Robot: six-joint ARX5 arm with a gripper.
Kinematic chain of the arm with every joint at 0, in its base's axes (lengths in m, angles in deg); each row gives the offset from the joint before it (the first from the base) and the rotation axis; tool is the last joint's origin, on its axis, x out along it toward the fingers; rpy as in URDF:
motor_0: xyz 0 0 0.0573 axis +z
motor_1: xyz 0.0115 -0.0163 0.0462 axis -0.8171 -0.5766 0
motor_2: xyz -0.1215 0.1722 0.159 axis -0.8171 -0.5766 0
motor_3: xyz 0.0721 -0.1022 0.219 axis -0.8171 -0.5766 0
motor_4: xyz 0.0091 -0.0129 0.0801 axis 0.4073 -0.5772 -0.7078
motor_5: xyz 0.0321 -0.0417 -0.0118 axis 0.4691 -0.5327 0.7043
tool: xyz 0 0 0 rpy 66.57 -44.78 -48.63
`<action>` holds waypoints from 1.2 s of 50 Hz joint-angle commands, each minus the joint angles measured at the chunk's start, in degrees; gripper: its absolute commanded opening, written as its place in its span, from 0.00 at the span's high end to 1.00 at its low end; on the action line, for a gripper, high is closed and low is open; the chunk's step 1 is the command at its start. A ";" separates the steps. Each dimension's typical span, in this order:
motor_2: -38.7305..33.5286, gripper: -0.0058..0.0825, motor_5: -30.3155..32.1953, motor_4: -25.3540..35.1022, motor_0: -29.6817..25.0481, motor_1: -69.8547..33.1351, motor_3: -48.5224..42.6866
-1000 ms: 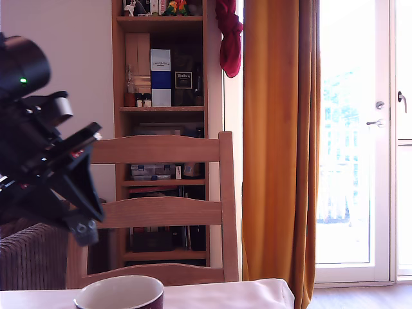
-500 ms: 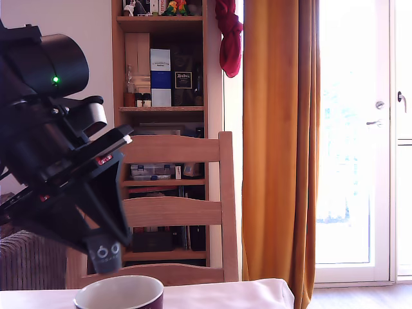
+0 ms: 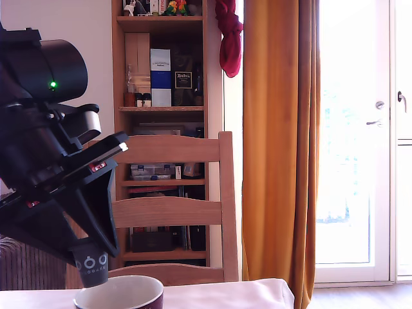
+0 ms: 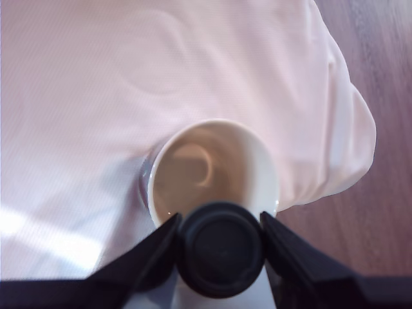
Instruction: Pick the grey coffee capsule and place it inside the red coffee cup
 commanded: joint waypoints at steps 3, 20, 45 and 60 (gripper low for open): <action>-0.39 0.56 -0.68 -0.09 -0.24 -0.20 -0.92; -0.39 0.25 -0.52 0.39 -0.24 -0.20 0.15; 1.75 0.95 3.82 -6.99 -0.17 5.88 -1.46; 1.68 0.96 9.99 -25.14 1.73 13.14 -3.93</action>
